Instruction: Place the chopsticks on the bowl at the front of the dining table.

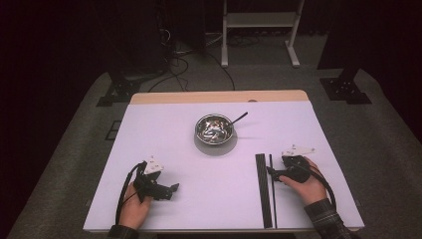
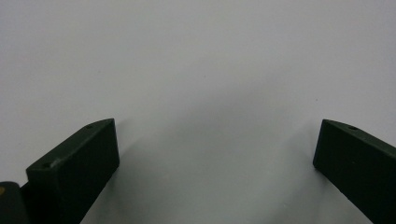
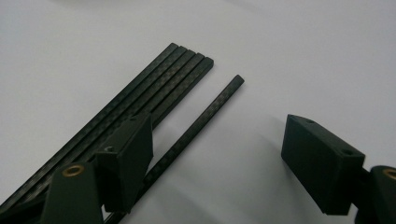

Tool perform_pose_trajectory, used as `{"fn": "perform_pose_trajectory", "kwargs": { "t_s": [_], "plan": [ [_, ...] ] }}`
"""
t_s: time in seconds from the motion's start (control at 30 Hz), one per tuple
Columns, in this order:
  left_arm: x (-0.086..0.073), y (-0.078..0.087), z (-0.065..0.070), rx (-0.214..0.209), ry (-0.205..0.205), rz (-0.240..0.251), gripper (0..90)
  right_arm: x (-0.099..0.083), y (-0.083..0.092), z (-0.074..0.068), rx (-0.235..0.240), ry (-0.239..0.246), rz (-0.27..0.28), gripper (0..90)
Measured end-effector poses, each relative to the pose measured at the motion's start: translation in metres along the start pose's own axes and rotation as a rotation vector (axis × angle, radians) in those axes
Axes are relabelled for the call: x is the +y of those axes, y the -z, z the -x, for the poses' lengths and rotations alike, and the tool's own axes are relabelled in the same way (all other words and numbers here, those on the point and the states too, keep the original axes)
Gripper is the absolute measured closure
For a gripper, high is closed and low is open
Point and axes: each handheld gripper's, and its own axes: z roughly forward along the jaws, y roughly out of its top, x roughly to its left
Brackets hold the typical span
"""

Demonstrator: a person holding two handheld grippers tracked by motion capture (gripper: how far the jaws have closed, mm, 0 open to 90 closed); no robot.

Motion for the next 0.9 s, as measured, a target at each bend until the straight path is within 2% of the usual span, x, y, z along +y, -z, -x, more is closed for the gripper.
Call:
{"fn": "perform_pose_trajectory", "kwargs": {
  "t_s": [0.9],
  "plan": [
    [0.000, 0.000, 0.000, 0.000, 0.001, 0.000, 0.0, -0.021, 0.020, -0.014, 0.037, 0.030, 0.019, 26.1]
  ]
}}
